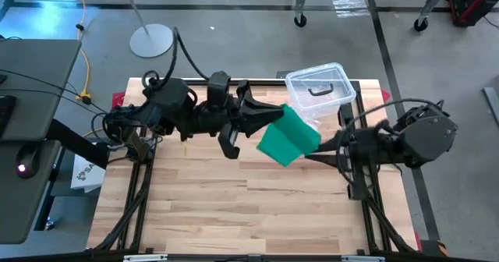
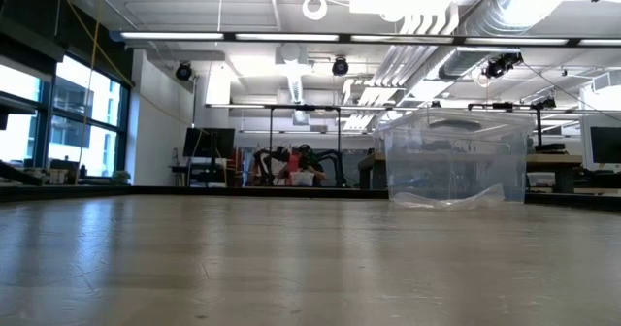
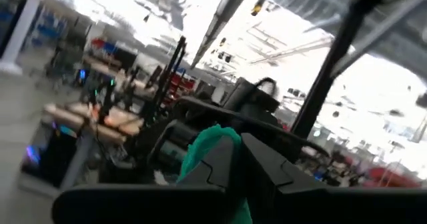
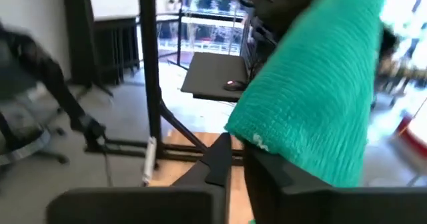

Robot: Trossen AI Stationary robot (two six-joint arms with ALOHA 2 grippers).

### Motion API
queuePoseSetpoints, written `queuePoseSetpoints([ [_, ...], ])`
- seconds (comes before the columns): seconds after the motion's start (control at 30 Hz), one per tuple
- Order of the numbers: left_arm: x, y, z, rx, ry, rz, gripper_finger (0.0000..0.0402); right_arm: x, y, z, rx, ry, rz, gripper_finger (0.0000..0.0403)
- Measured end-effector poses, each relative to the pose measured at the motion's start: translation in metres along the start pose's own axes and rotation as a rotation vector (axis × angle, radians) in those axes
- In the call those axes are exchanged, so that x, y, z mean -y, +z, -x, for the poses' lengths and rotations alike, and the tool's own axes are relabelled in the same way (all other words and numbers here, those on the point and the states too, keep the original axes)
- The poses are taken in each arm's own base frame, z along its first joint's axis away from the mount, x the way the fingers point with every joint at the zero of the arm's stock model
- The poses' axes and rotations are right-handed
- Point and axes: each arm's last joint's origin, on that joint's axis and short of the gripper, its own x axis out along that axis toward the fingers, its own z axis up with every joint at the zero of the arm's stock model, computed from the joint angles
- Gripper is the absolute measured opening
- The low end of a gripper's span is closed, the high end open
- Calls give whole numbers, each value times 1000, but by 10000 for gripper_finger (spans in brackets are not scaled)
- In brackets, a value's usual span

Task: Roll bandage
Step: Roll the green bandage

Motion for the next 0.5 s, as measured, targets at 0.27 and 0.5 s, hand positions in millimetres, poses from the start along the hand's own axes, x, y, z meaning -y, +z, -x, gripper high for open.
queuePoseSetpoints([
  [0.27,24,-5,5,22,-144,-323,3,9,17,9,142,-52,-238,164],
  [0.5,35,-16,6,-3,-197,-423,0,17,32,10,265,56,-296,194],
])
